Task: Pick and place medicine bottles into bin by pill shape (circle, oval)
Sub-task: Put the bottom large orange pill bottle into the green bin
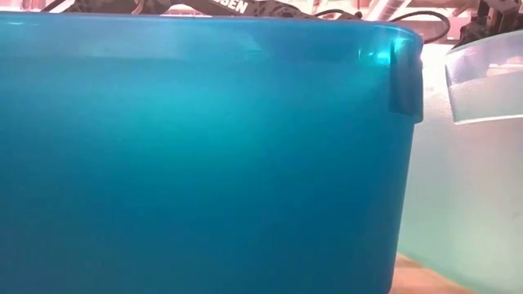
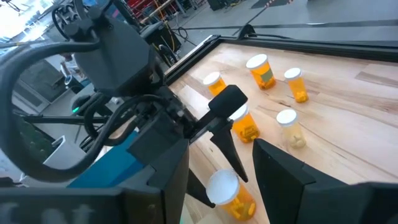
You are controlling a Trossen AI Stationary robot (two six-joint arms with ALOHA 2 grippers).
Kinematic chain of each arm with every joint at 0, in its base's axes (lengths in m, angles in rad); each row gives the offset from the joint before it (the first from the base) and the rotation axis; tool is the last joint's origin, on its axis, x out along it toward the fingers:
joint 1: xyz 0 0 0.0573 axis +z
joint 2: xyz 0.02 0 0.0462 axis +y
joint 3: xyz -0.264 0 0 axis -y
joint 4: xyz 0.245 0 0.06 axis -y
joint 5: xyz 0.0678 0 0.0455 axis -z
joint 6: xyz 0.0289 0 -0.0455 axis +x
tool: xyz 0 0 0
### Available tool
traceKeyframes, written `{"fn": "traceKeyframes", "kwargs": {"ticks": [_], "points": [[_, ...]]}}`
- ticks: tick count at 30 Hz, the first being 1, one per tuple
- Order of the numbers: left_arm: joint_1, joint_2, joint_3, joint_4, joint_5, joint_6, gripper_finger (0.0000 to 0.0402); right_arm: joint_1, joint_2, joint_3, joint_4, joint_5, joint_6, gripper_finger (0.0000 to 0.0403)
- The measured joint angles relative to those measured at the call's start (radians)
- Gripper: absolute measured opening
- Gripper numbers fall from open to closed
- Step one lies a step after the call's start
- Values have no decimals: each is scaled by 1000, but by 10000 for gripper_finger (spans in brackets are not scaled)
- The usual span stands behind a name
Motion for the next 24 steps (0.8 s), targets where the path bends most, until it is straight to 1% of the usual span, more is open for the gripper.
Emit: {"fn": "traceKeyframes", "kwargs": {"ticks": [6, 14, 20, 24], "points": [[3, 0, 0, -1, 8, 4, 212, 0, 0, 0, 0, 0, 0, 184], [3, 0, 8, -10, -6, 0, 204, 0, 0, 0, 0, 0, 0, 186], [4, -2, 87, -67, -41, -4, 203, 0, 0, 0, -1, 0, -3, 183], [4, -2, 172, -139, -52, -26, 202, 0, 0, 0, -1, 0, -4, 183]]}}
